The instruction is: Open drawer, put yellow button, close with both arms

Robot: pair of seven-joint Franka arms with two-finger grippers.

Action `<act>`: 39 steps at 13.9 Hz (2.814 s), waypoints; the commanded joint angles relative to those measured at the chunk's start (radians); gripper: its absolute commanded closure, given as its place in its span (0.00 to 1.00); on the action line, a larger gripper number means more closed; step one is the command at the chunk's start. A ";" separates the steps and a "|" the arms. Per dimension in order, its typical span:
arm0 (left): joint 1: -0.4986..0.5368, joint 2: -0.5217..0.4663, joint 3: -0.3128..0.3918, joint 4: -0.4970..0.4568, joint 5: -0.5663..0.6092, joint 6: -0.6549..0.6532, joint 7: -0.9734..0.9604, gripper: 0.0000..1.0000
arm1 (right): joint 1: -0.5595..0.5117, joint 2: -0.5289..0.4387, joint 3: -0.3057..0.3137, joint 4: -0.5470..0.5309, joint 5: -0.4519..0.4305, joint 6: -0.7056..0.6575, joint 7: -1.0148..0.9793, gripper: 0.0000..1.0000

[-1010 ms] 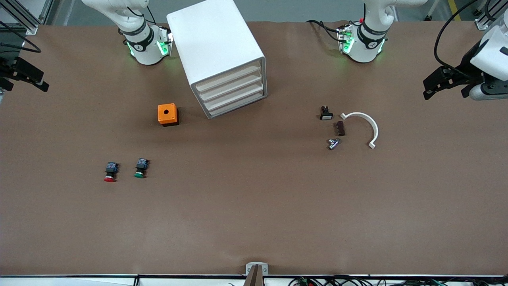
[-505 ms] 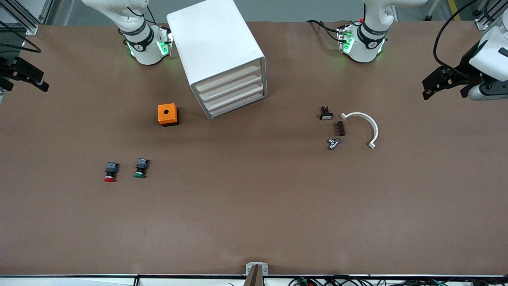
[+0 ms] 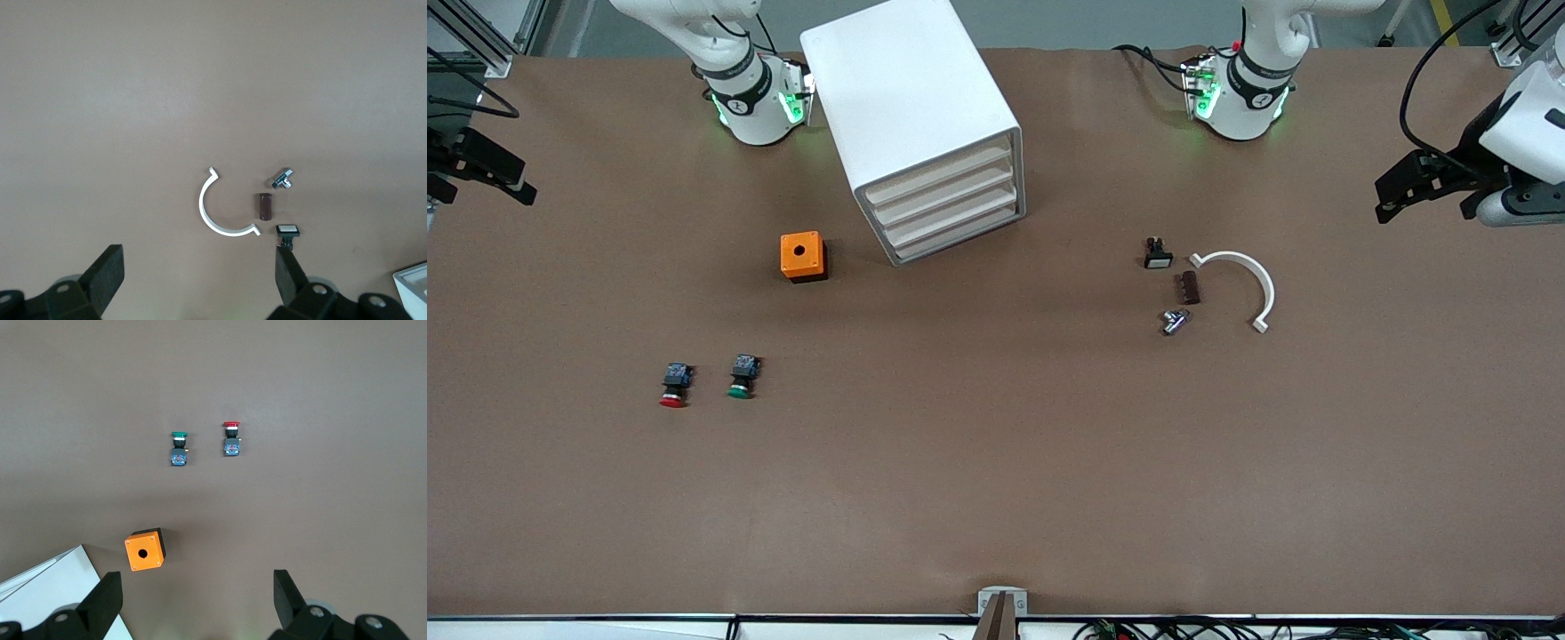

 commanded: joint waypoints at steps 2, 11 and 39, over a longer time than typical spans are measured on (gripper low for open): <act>0.006 -0.010 0.007 -0.009 -0.013 -0.001 0.031 0.00 | 0.009 -0.026 -0.005 -0.024 0.003 0.011 0.009 0.00; 0.004 -0.010 0.005 -0.009 -0.001 -0.001 0.031 0.00 | 0.009 -0.026 -0.005 -0.024 0.003 0.013 0.009 0.00; 0.017 0.007 0.012 0.031 0.027 -0.060 0.065 0.00 | 0.009 -0.026 -0.005 -0.025 -0.001 0.014 0.009 0.00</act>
